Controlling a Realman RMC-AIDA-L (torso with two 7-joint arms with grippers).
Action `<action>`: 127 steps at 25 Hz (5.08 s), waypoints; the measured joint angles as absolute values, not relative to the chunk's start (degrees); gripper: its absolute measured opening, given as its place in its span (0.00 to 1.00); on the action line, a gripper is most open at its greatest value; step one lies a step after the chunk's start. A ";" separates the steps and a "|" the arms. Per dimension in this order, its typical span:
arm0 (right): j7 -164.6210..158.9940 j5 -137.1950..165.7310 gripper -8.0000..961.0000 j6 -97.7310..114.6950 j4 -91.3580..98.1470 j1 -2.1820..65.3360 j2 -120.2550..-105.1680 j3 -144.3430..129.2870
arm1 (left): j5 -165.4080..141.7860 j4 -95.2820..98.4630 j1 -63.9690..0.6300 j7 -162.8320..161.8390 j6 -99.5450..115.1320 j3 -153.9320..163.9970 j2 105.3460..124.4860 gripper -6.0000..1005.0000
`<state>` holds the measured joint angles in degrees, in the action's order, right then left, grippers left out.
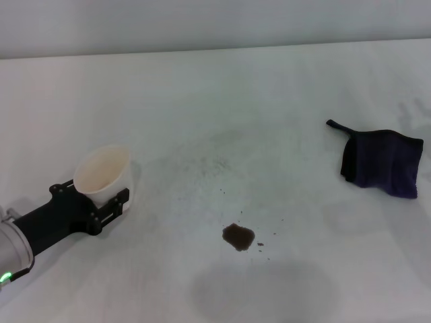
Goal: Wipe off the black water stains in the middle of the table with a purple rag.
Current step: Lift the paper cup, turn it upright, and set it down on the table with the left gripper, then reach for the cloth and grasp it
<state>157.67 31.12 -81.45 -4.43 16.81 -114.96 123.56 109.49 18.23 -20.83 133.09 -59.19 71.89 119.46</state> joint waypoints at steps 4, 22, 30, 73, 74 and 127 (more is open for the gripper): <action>157.67 31.12 0.39 -81.12 -4.40 16.89 -114.96 123.57 | 109.60 18.12 -20.62 134.20 -59.03 71.88 119.48 0.55; 157.69 31.11 0.40 -80.81 -4.46 17.15 -114.96 122.95 | 113.23 17.43 -19.59 140.17 -59.94 71.90 119.71 0.87; 157.97 31.11 0.40 -80.76 -4.49 17.50 -114.96 122.95 | 116.73 17.49 -15.63 144.86 -64.11 71.89 119.68 0.87; 69.80 68.26 0.67 -74.87 -38.43 22.83 -98.02 118.93 | 150.71 15.92 -9.56 156.78 -68.00 68.75 118.91 0.86; 65.34 73.22 0.67 -73.41 -42.72 22.75 -97.96 119.11 | 150.72 15.94 -9.57 156.85 -68.11 68.46 118.91 0.86; 15.95 164.41 0.59 -85.20 -64.63 33.37 -115.36 110.28 | 150.59 15.67 -13.43 161.77 -68.12 66.00 118.82 0.86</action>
